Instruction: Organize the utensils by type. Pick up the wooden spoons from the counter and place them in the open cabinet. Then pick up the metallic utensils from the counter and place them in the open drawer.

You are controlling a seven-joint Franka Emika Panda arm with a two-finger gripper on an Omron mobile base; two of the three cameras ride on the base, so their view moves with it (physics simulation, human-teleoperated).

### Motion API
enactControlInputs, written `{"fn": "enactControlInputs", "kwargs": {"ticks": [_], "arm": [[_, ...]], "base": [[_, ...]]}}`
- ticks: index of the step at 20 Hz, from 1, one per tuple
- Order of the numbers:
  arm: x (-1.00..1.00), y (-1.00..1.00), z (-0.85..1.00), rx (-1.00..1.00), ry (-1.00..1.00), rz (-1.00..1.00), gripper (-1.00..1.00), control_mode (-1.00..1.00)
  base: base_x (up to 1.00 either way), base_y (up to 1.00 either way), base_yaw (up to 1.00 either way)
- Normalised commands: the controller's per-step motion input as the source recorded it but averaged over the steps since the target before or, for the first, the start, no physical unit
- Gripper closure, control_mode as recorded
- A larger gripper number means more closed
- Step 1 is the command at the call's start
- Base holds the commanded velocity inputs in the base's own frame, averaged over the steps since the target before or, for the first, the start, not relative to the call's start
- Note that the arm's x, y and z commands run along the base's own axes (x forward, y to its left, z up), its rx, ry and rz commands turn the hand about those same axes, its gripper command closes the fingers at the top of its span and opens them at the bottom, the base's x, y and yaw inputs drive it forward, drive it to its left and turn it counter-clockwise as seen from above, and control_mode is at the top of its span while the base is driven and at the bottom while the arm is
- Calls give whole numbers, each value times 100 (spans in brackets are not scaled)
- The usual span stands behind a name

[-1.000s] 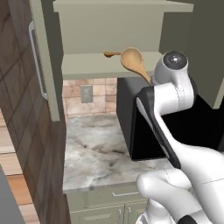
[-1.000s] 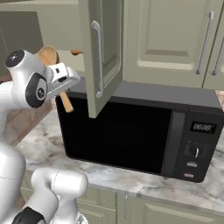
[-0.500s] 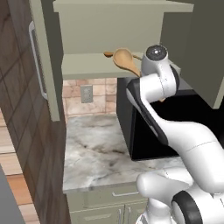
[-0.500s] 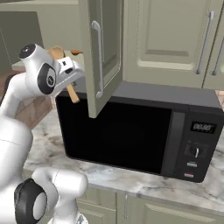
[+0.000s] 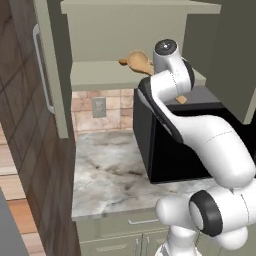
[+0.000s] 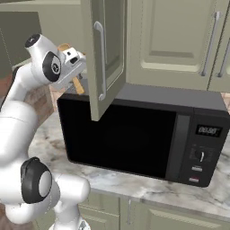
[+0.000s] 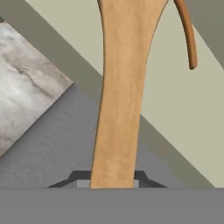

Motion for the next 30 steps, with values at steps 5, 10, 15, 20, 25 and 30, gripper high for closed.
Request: {"fn": "enactControlInputs", "kwargs": {"ticks": [5,10,15,20,25,30], "arm": [[44,0,23,-3,0,9,100,-100],[8,0,10,-7,0,13,100,-100],[11,7,10,-5,0,14,100,-100],[22,15,10,-3,0,12,100,-100],[50,20,0,-5,0,5,100,-100],[49,9,0,-7,-8,0,100,-100]], "base": [[0,0,0],[0,0,0],[0,0,0],[0,0,0],[0,0,0],[0,0,0]]}}
